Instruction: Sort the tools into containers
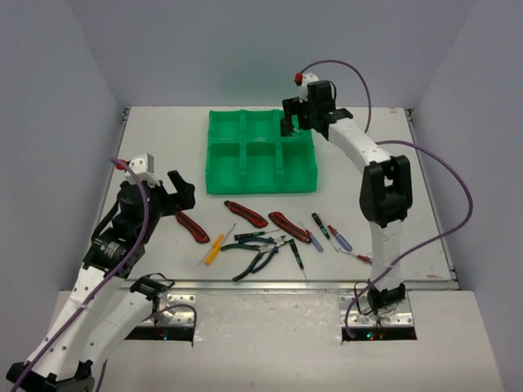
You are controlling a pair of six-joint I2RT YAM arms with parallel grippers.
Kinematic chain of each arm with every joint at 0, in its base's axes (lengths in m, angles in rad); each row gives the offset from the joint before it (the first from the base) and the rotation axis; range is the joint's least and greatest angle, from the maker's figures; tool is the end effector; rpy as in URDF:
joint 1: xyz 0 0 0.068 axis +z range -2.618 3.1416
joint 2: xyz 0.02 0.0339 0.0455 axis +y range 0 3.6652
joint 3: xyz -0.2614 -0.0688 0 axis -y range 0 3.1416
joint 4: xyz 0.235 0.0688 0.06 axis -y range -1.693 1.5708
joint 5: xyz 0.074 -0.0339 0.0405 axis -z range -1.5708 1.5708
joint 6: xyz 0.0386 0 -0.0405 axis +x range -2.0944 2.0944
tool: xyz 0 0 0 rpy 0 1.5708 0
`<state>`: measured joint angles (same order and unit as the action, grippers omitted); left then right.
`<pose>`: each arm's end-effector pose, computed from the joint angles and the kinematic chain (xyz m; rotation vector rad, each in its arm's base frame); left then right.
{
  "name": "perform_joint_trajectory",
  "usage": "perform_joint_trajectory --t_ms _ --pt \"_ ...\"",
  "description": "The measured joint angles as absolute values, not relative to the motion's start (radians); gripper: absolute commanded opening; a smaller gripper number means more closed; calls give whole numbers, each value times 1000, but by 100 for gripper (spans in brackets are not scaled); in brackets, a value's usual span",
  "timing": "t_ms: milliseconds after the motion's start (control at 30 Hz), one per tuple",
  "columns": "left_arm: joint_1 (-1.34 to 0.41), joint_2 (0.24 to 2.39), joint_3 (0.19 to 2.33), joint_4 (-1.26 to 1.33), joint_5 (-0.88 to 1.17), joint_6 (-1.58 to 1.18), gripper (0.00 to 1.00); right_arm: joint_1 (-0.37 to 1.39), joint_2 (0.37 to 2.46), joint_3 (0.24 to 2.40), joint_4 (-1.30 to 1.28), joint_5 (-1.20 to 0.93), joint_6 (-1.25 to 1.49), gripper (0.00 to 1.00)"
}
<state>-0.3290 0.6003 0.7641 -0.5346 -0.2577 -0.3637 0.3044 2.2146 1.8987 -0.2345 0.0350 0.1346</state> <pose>0.1263 -0.0327 0.3183 -0.2042 1.9238 -0.2127 0.4916 0.1530 0.2477 -0.1597 2.1229 0.2230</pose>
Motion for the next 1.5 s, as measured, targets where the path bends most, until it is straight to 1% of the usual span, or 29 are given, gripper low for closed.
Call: perform_joint_trajectory --t_ms 67,167,300,400,433,467,567,633,767,833,967,1200,1333,1500 --pt "-331 596 764 -535 -258 -364 100 308 2102 1804 -290 64 136 99" --pt "-335 587 763 -535 -258 -364 100 313 1818 1559 -380 116 167 99" --pt "-336 571 761 -535 -258 -364 100 317 1463 1263 -422 118 202 99" --pt "-337 567 760 -532 -254 -364 100 317 1339 1138 -495 122 202 98" --pt "-337 570 760 -531 -251 -364 100 317 1327 1114 -527 147 202 97" --pt "-339 575 760 -530 -247 -364 100 318 1328 1092 -568 178 202 93" --pt "-340 594 760 -525 -232 -362 100 317 1383 1039 -676 250 195 71" --pt "-340 616 759 -521 -223 -360 100 315 1445 1016 -727 266 194 64" --pt "-340 631 759 -520 -216 -354 100 315 1517 978 -763 246 198 60" --pt "-342 634 758 -520 -216 -352 100 315 1520 962 -762 212 199 53" --pt "-347 634 755 -520 -217 -349 100 315 1547 938 -743 170 203 44" --pt "-356 633 755 -520 -217 -349 100 315 1642 880 -710 105 203 44" --pt "-357 634 755 -520 -217 -349 100 315 1642 864 -702 78 205 39" --pt "-359 636 755 -520 -217 -349 100 315 1664 859 -677 71 206 25"
